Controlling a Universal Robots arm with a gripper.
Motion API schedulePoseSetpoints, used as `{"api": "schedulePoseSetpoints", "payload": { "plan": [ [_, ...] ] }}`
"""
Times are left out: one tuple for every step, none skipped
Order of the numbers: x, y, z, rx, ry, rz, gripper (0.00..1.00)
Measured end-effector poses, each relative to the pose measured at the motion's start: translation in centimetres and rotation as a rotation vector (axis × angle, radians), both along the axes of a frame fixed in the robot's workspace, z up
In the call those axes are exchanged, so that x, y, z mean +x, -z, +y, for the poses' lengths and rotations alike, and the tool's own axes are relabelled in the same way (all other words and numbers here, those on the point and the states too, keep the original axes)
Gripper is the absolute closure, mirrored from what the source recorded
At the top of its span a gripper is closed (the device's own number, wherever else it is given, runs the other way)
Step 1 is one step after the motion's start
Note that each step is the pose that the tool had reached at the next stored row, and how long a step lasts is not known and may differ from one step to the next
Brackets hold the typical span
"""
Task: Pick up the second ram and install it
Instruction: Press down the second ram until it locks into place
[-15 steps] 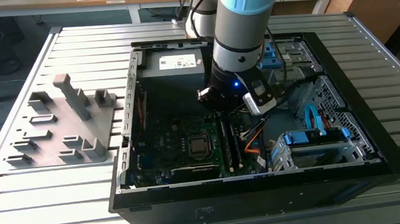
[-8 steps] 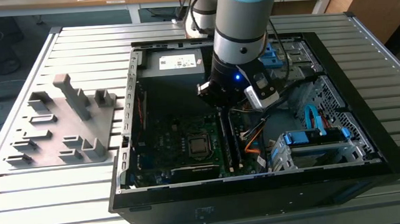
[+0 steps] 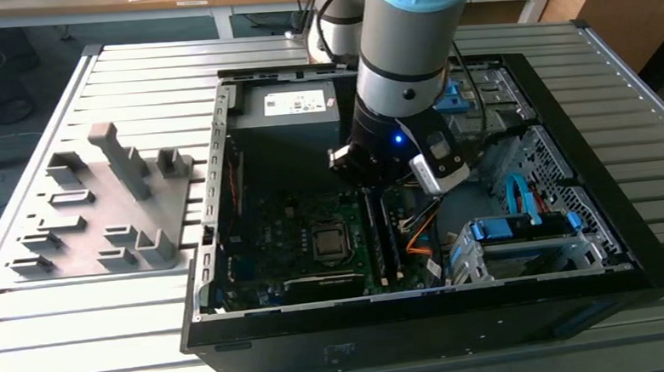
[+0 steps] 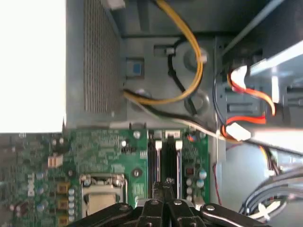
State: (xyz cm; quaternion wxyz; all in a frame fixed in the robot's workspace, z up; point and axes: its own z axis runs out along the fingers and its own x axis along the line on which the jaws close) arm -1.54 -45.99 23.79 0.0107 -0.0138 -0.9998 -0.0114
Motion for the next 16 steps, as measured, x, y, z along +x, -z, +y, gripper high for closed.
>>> {"api": "schedulePoseSetpoints", "payload": {
  "plan": [
    [0.0, 0.02, -0.33, 0.0, 0.0, 0.0, 0.9],
    [0.0, 0.03, -0.63, -0.0003, 0.0, -0.0001, 0.9],
    [0.0, 0.03, -0.97, -0.0009, 0.0, 0.0, 0.9],
    [0.0, 0.04, -1.28, -0.0015, 0.0, 0.0, 0.9],
    [0.0, 0.04, -1.61, -0.002, 0.0, 0.0, 0.9],
    [0.0, 0.05, -1.95, -0.0024, 0.0, -0.0001, 0.9],
    [0.0, 0.05, -2.3, -0.0026, 0.0, 0.0, 0.9],
    [-0.1, 0.06, -2.64, -0.0029, 0.0, 0.0, 0.9],
    [-0.1, 0.06, -2.96, -0.0032, 0.0, 0.0, 0.9],
    [-0.1, 0.07, -3.28, -0.0036, 0.0, 0.0, 0.9],
    [-0.1, 0.09, -3.59, -0.0037, 0.0, 0.0, 0.9],
    [-0.1, 0.14, -3.89, -0.0039, 0.0, 0.0, 0.9],
    [-0.1, 0.22, -4.2, -0.0036, 0.0, -0.0001, 0.9],
    [-0.1, 0.32, -4.49, -0.0034, 0.0, -0.0001, 0.9],
    [-0.1, 0.39, -4.79, -0.0036, 0.0, -0.0001, 0.9],
    [-0.2, 0.45, -5.07, -0.0037, 0.0, 0.0, 0.9]
  ]
}}
